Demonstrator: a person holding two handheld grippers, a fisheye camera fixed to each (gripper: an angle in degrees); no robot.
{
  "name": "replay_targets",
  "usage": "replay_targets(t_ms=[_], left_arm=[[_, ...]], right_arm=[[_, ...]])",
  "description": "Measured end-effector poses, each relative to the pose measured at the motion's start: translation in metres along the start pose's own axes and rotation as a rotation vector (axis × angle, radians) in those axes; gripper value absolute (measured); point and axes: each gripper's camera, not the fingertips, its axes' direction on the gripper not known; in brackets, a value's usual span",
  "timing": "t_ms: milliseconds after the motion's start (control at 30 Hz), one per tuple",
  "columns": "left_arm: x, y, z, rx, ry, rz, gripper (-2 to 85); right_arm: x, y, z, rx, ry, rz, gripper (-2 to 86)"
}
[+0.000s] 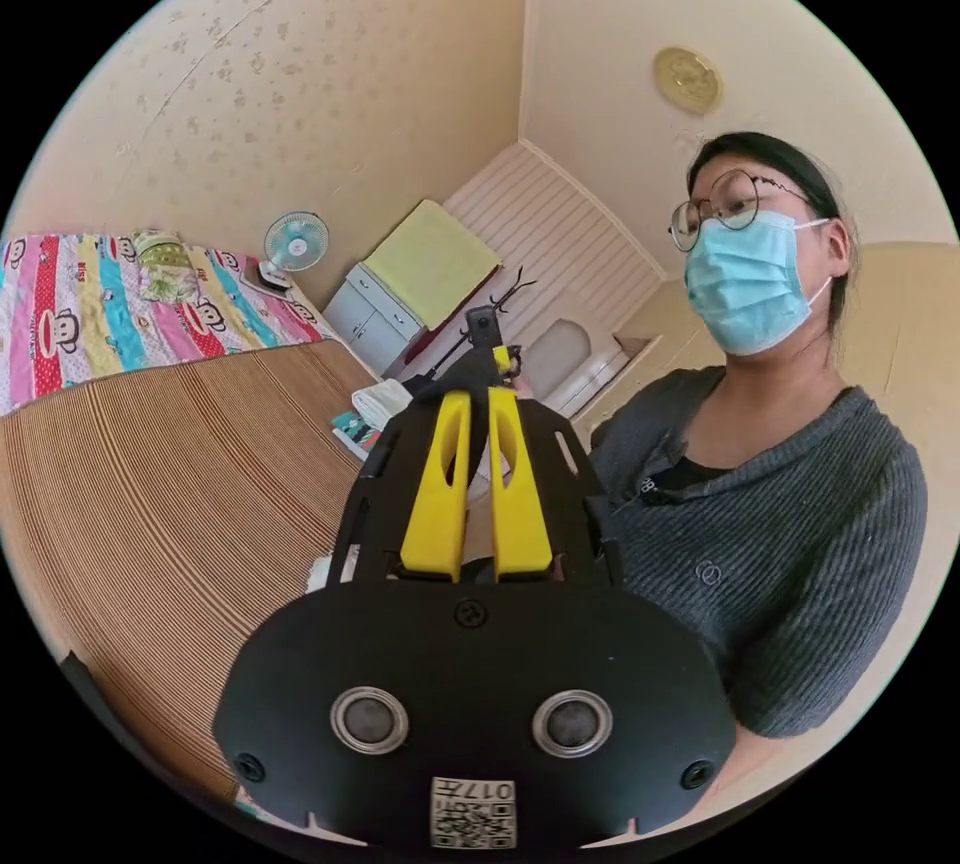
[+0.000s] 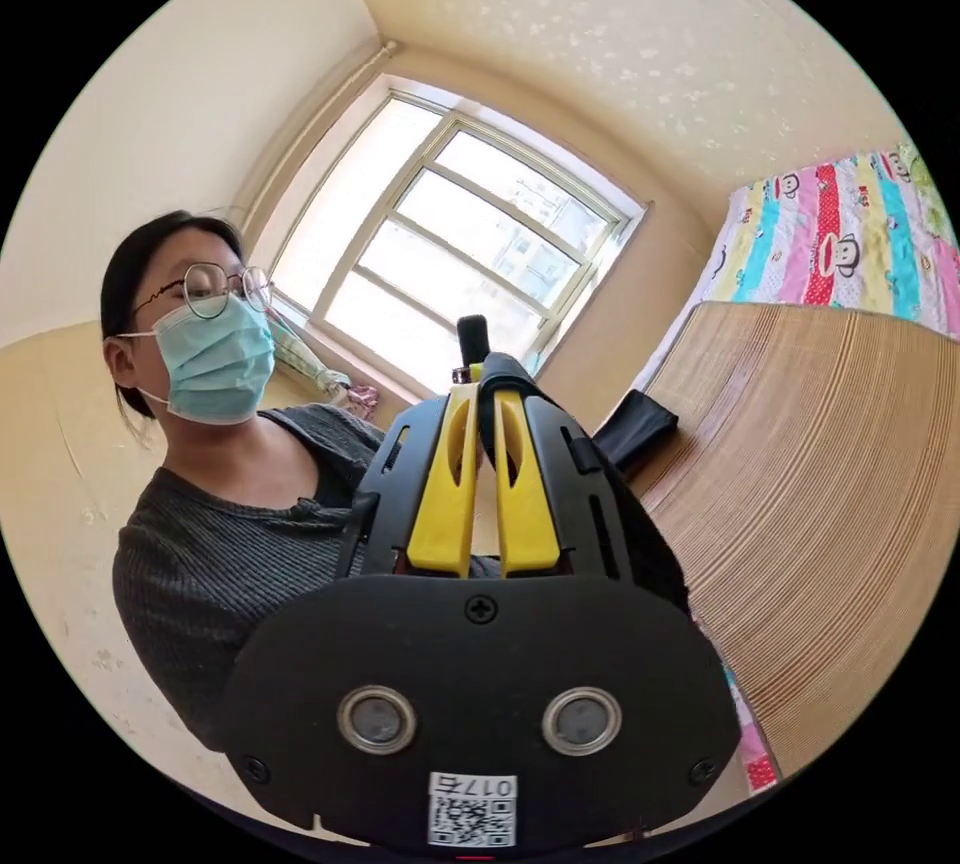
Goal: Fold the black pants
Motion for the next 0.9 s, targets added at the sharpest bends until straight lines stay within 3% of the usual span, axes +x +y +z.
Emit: replay_targets(t_ms=[133,300,433,633,800,900], left_arm=[[-0.072,-0.017,0.026,-0.048,-0.154,-0.089,2.9],[-0.255,-0.01,0.075,-0.122,-0.256,-0.343,3.1],[-0.325,0.016,0.109,-0.232,-0.44,-0.27,3.6],[-0.379,0.151,0.133,-0.307,-0.329,-0.466,4.3],[-0.405,0.31,0.134,-0.423,-0.45,-0.794,6.7],[-0.424,0.347,0.112,-0.32,-0.403,-0.912,7.6]], right_arm=[[0.091,-0.037,0.004,-0.049,0.195,0.174,2.1],[0.228,-0.057,0.028,-0.079,0.367,0.346,2.1],[0.297,-0.043,0.063,-0.155,0.47,0.456,2.2],[0.331,0.092,0.096,-0.119,0.348,0.637,4.0],[0.371,0.222,0.129,-0.22,0.231,1.003,8.6],[0.377,0.242,0.124,-0.161,0.211,1.08,10.7]])
